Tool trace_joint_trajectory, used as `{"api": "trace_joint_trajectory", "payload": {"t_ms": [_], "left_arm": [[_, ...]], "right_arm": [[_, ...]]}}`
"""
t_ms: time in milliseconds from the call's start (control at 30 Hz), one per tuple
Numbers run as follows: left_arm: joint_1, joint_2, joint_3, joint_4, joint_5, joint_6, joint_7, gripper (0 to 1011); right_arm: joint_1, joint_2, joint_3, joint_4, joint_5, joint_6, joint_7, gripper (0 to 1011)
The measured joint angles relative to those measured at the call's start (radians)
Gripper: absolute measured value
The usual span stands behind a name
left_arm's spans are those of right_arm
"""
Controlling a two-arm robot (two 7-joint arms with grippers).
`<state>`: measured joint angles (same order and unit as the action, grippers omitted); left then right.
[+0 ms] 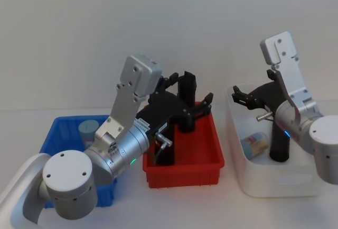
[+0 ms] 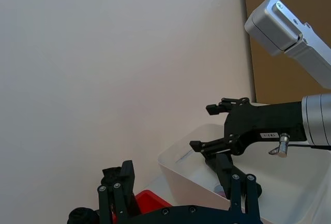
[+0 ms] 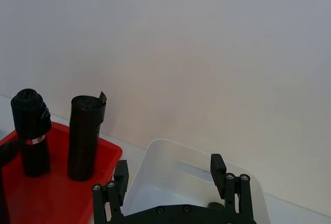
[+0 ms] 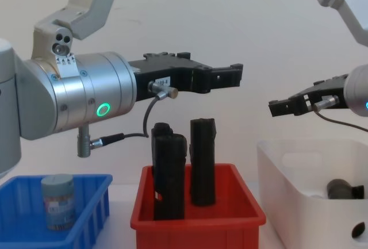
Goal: Pick the cotton swabs from the blue box and place them into the white box.
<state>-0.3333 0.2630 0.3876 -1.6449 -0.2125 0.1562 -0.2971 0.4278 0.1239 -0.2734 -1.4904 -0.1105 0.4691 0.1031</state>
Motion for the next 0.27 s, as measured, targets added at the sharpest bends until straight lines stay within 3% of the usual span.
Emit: {"api": "trace_joint_trajectory", "payload": {"t_ms": [267], "left_arm": [[0.000,0.000,0.000,0.000,0.000,0.000,0.000,1004]], "right_arm": [[0.001,0.000,0.000,0.000,-0.001,0.001,0.001,1002]]}}
